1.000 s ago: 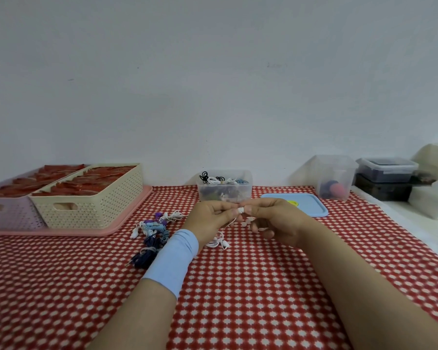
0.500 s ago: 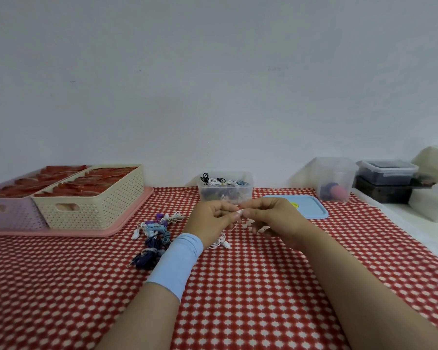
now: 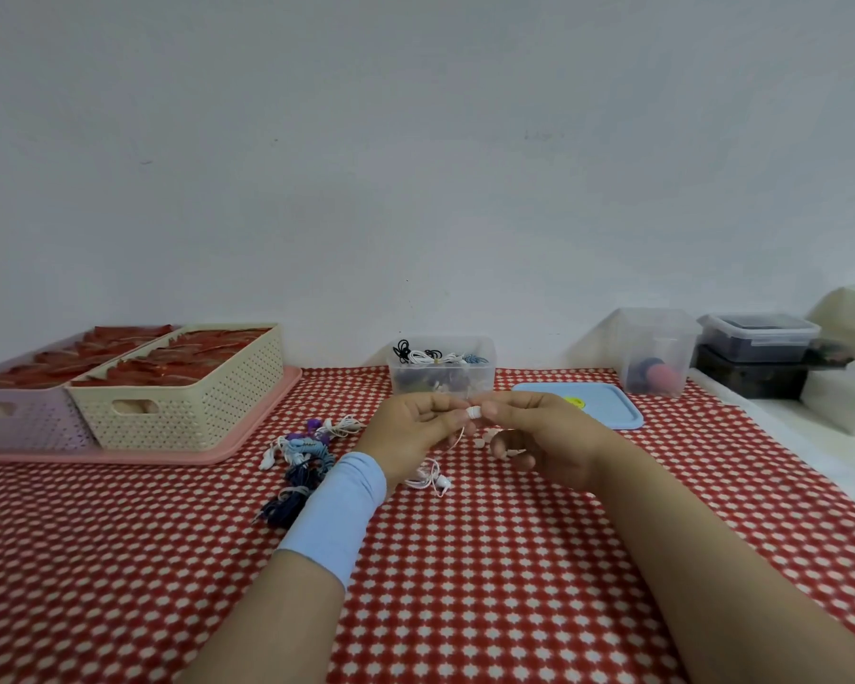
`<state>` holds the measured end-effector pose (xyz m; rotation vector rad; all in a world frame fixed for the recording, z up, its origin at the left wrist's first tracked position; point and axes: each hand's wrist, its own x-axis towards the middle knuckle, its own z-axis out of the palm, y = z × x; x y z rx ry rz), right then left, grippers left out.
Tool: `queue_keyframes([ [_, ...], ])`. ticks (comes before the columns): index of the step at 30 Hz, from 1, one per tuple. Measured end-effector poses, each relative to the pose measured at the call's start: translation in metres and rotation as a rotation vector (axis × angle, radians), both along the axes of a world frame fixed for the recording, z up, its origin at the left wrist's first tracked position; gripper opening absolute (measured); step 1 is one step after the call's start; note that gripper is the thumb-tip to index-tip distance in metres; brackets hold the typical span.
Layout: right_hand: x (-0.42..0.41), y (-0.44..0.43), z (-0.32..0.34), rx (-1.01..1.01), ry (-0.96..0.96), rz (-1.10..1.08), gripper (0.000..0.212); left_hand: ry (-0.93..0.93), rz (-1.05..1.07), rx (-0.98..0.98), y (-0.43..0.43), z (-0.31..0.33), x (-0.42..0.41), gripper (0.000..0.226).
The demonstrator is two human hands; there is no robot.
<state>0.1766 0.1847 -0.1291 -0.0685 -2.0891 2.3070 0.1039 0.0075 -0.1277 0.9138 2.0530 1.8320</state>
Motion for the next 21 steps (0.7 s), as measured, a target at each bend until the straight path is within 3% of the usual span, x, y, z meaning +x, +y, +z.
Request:
queue_keyframes([
  [11, -0.003, 0.002, -0.002, -0.037, -0.06, 0.042, 0.043, 0.009, -0.054, -0.011, -0.003, 0.001, -0.001, 0.011],
  [15, -0.004, 0.001, -0.002, 0.082, -0.071, -0.015, 0.044, 0.056, -0.062, -0.091, -0.004, 0.0, -0.004, 0.01],
  [19, -0.003, -0.003, 0.002, 0.21, 0.044, -0.194, 0.017, 0.12, 0.058, -0.083, -0.002, 0.002, -0.008, 0.009],
  [21, -0.005, 0.0, 0.0, 0.465, 0.151, -0.406, 0.006, 0.212, 0.161, -0.156, -0.001, 0.001, -0.014, 0.007],
])
